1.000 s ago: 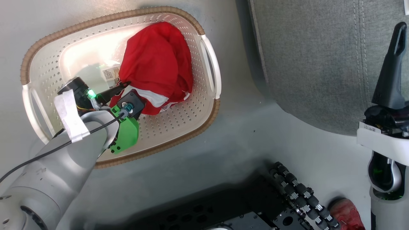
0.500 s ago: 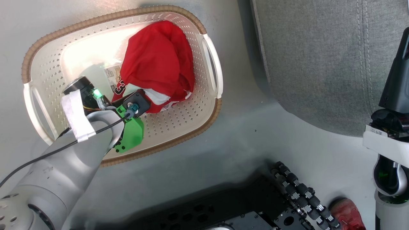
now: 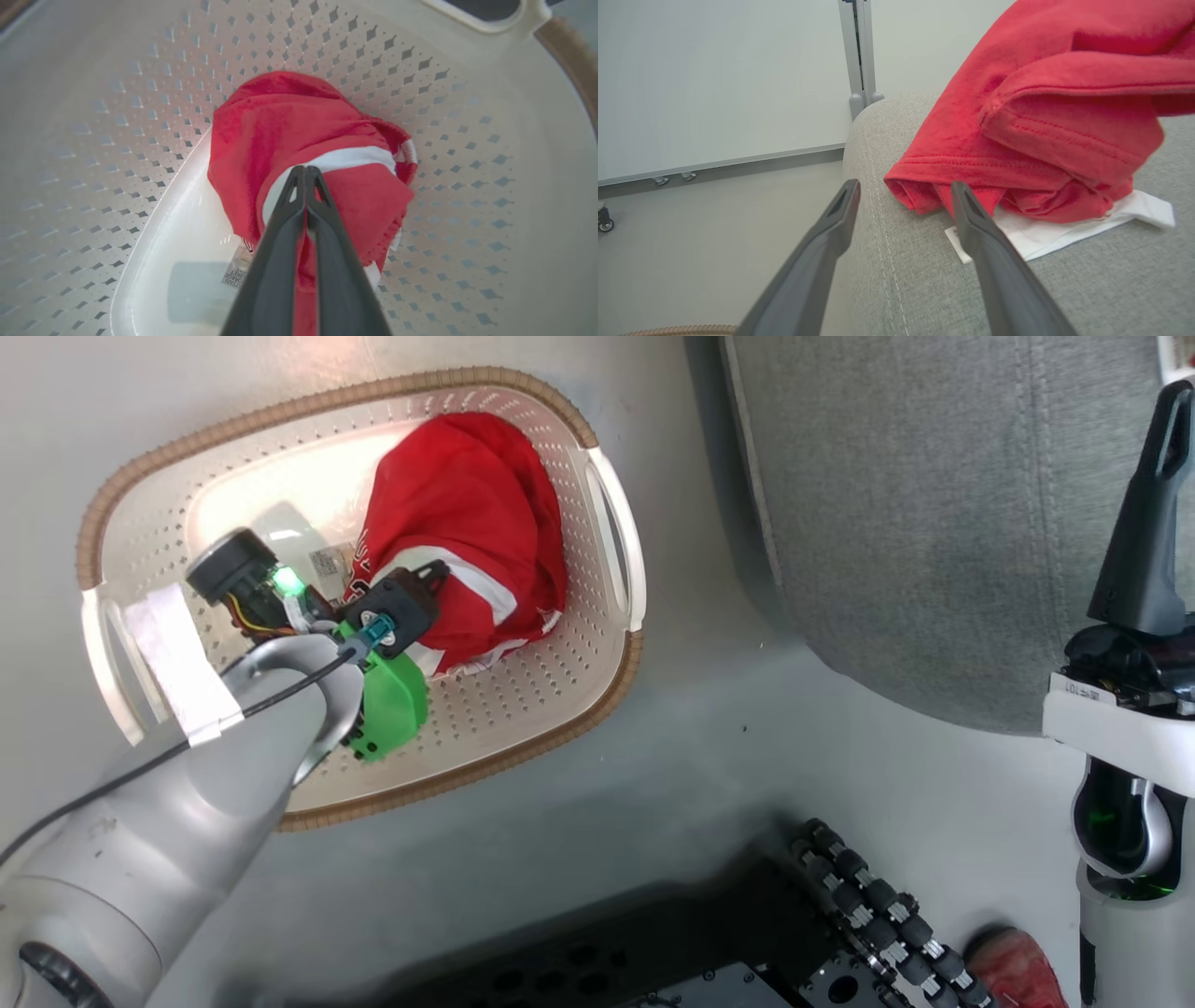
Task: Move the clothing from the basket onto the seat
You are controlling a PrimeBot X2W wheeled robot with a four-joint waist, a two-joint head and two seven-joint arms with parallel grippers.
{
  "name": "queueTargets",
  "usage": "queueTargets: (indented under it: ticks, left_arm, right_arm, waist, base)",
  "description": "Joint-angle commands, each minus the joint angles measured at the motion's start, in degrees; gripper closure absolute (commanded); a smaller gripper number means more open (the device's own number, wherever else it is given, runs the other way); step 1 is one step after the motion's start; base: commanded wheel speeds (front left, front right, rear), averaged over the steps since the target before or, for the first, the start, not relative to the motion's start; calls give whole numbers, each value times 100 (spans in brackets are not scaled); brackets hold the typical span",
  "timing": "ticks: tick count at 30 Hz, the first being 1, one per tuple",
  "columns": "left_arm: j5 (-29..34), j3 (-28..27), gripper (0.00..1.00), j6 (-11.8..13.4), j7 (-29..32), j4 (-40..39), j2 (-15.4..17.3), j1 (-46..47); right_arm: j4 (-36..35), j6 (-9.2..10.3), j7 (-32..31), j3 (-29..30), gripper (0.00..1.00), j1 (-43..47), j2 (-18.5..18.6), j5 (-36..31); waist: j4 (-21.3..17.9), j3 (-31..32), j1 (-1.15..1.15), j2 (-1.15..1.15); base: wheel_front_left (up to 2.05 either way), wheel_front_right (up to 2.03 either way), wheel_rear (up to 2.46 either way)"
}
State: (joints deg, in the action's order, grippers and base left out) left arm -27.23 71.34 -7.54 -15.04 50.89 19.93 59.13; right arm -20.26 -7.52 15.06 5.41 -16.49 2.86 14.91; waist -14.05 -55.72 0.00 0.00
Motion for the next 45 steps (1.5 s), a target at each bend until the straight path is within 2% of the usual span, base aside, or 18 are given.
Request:
queueTargets:
  ticks: [1, 9, 16, 29, 45]
  left_arm:
    - [-52, -77, 100, 8, -17, -105, 61, -161]
    - [-301, -497, 100, 8, -17, -689, 171, -855]
    - [-349, -951, 100, 8, -18, -1177, 106, -1414]
    - [-182, -2105, 100, 8, -18, -2031, -330, -2624]
    - [229, -3350, 100, 8, -19, -3194, -770, -3721]
  right_arm:
    - [46, 6, 17, 9, 0, -63, 5, -23]
    - [324, 6, 18, -7, 0, -75, 6, -121]
    - [578, 6, 18, -136, 0, 117, 7, -385]
    - [1298, 6, 17, -193, 0, 679, 8, -383]
    - [1707, 6, 17, -288, 0, 1378, 9, -541]
  waist:
    - [101, 271, 0, 0]
    - [284, 1096, 0, 0]
    - [451, 1848, 0, 0]
    - [779, 3405, 0, 0]
    - [802, 4906, 0, 0]
  base:
    - [0, 0, 0]
    - [0, 0, 0]
    - [0, 0, 0]
    - [0, 0, 0]
    - [0, 0, 0]
